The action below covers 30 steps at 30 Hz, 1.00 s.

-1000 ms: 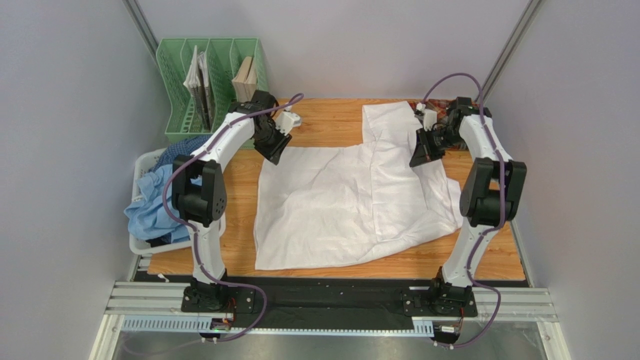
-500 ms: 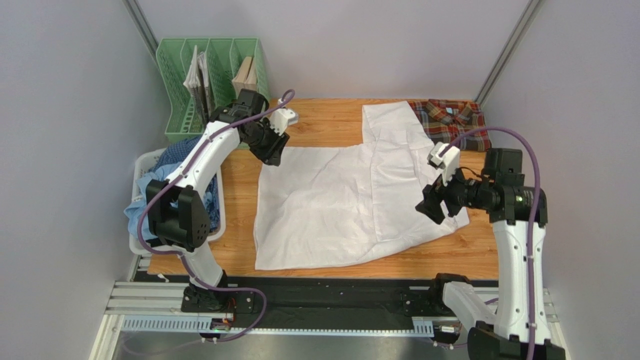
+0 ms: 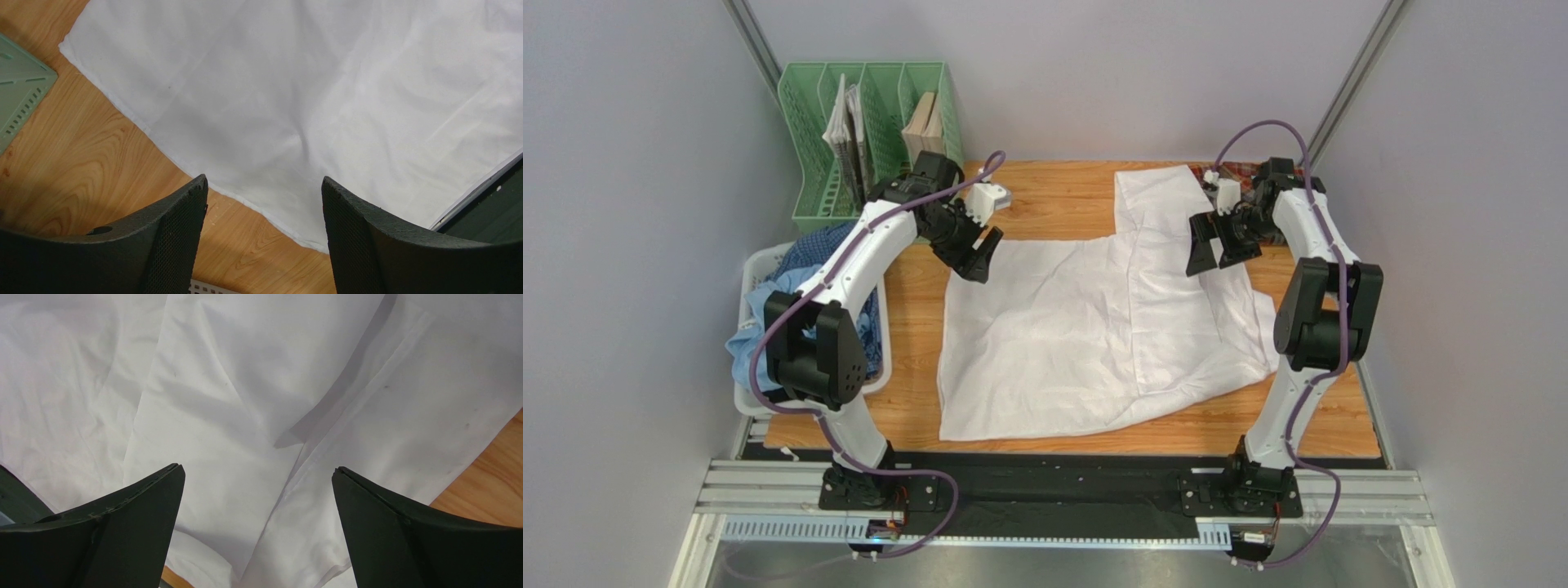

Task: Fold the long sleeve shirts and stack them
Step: Fold the shirt

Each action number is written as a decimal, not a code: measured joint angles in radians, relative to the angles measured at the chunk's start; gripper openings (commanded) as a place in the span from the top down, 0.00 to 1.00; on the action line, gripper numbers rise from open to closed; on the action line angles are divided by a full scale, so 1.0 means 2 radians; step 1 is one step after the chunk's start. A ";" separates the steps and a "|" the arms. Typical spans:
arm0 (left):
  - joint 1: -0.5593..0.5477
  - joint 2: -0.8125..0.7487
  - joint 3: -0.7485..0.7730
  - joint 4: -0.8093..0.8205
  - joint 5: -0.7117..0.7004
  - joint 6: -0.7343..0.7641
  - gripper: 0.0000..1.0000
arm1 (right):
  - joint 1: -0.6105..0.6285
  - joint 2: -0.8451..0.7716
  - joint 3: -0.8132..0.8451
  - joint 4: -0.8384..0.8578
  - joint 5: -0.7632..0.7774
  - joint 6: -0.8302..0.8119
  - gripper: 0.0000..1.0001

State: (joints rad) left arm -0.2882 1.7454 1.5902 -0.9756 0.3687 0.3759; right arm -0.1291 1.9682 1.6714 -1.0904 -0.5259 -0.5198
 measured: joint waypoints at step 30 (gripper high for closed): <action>0.000 -0.014 -0.069 0.006 0.005 0.014 0.46 | -0.002 -0.257 -0.026 -0.089 -0.129 -0.093 1.00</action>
State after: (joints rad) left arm -0.2882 1.7184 1.4521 -0.9634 0.3779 0.4038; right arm -0.1322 1.4536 1.6196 -1.2682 -0.7830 -0.7067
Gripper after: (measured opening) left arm 0.578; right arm 0.004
